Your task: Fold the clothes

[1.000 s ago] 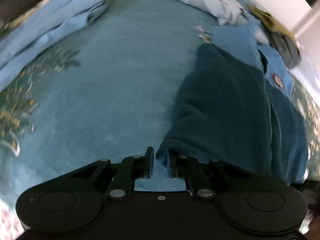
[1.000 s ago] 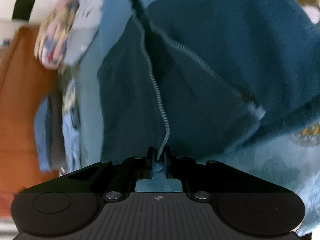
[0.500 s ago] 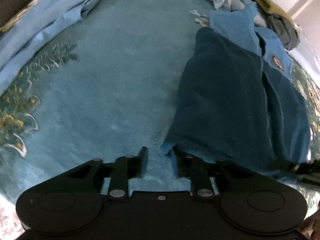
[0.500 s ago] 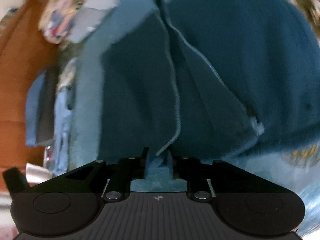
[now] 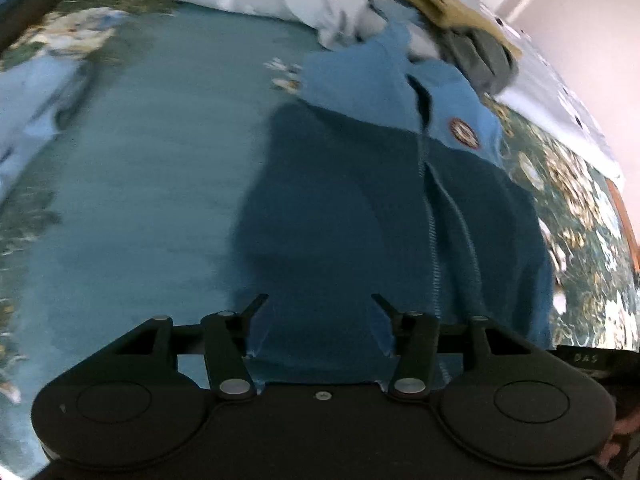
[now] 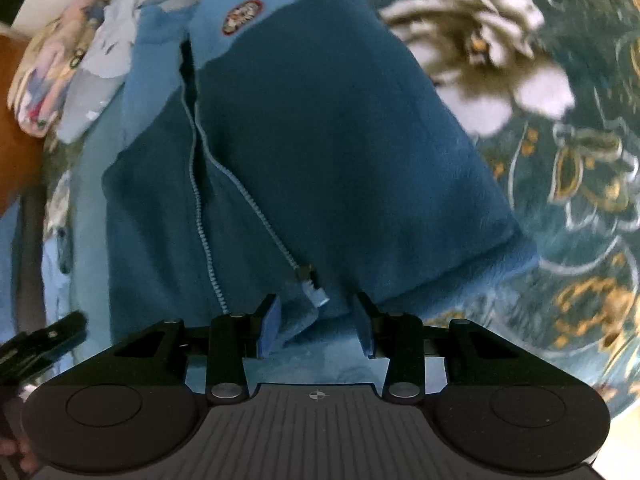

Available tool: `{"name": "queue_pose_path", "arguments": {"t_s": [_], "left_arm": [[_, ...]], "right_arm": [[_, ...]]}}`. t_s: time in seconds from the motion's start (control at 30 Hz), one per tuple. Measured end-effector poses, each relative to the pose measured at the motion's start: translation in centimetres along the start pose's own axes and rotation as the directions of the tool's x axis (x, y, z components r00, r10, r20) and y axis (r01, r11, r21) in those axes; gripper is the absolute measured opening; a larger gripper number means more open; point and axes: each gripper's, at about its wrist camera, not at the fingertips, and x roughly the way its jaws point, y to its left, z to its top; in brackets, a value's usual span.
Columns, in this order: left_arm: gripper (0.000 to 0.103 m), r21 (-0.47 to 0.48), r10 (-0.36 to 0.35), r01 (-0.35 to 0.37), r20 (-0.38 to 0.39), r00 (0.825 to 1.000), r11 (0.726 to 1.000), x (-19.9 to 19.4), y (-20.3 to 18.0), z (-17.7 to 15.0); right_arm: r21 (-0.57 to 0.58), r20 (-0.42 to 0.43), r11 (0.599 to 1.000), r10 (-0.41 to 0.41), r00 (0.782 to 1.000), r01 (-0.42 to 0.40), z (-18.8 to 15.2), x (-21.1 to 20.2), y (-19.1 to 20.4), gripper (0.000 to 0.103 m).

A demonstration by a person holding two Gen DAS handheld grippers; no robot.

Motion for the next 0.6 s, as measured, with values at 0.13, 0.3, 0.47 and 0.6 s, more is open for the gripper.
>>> {"name": "queue_pose_path", "arguments": {"t_s": [0.13, 0.3, 0.47, 0.6], "left_arm": [[0.053, 0.019, -0.034, 0.035, -0.014, 0.999, 0.999, 0.8, -1.9, -0.3], [0.056, 0.059, -0.036, 0.038, -0.043, 0.998, 0.998, 1.5, -2.5, -0.4], [0.056, 0.004, -0.079, 0.079, -0.077, 0.994, 0.997, 2.7, -2.6, 0.4], [0.056, -0.014, -0.150, 0.150, -0.103, 0.983, 0.989, 4.0, -3.7, 1.2]], "right_arm": [[-0.029, 0.012, 0.997, 0.067, 0.998, -0.066, -0.4, -0.2, 0.8, 0.038], [-0.138, -0.021, 0.977, 0.163, 0.986, -0.164, -1.2, 0.3, 3.6, 0.037], [-0.219, -0.049, 0.973, 0.069, 0.996, -0.078, -1.4, 2.0, 4.9, 0.024], [-0.228, -0.071, 0.970, 0.064, 0.995, -0.078, -1.2, 2.4, 4.8, 0.016]]}}
